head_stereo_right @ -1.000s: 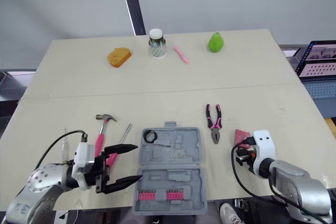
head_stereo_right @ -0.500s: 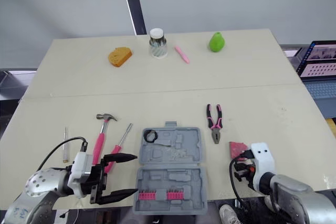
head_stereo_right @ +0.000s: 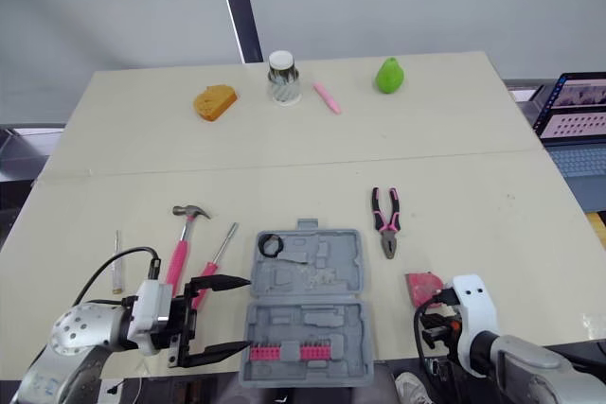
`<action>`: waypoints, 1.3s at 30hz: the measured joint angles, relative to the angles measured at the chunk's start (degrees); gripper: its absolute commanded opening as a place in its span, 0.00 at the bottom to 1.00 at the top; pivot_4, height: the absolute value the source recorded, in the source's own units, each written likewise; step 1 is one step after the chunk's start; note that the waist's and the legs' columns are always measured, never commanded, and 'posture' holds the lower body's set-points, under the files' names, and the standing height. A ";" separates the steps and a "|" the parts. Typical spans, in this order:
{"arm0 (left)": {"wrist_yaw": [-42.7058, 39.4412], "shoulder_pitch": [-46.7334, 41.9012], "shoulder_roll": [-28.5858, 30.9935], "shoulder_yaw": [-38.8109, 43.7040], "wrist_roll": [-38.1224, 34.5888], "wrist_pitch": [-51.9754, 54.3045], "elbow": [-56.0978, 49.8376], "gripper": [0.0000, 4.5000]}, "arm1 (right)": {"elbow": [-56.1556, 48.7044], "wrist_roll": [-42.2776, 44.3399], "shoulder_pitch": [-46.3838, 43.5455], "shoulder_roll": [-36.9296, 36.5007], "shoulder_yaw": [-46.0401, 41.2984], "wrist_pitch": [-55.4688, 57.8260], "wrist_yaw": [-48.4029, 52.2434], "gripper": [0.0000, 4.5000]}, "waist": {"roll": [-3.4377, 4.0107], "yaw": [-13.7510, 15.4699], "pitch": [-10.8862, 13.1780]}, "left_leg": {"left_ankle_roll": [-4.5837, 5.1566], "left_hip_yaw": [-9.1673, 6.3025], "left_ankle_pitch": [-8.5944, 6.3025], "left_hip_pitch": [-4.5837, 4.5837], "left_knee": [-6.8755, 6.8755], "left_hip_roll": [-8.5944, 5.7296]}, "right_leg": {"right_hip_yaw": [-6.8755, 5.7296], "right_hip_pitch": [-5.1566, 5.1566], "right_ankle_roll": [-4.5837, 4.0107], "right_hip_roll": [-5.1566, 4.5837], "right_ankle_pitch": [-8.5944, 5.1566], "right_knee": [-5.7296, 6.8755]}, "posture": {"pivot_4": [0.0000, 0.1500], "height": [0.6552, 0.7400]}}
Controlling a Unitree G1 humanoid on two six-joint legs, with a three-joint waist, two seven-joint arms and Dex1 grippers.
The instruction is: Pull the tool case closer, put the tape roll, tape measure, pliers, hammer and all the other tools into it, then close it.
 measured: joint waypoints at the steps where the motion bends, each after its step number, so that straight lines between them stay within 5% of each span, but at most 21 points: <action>1: 0.06 -0.02 0.00 -0.02 0.00 -0.20 0.00 1.00 | 0.00 0.07 -0.05 0.00 0.00 0.14 0.00 0.01 | 0.00 0.00 0.00 | 0.00 0.00 0.00 0.00 0.00 0.00 | 0.00 0.00 0.00 0.00 0.00 0.01 | 1.00 0.72; 32: 0.98 1.97 0.01 -0.99 -0.03 -1.00 -0.05 1.00 | -2.21 2.91 3.33 -0.50 -0.03 1.87 0.01 0.01 | 0.00 0.05 0.00 | 0.10 0.04 0.04 -0.01 0.00 -0.15 | -0.08 -0.02 0.03 -0.24 0.02 0.09 | 1.00 0.72; 35: 0.93 2.08 0.01 -1.03 -0.02 -1.41 -0.01 1.00 | -2.21 3.12 2.99 -0.55 -0.22 2.00 0.01 0.19 | 0.00 0.08 0.00 | 0.10 0.04 0.04 -0.01 0.00 -0.15 | -0.08 -0.02 0.03 -0.22 0.02 0.06 | 1.00 0.72; 39: 0.81 2.04 -0.20 -1.28 0.00 -2.05 0.58 1.00 | -2.21 4.23 2.17 -1.91 -2.90 3.11 0.06 0.61 | 0.00 0.11 0.00 | 0.11 0.04 0.04 -0.01 0.01 -0.17 | -0.07 -0.01 0.04 -0.20 0.02 0.06 | 1.00 0.72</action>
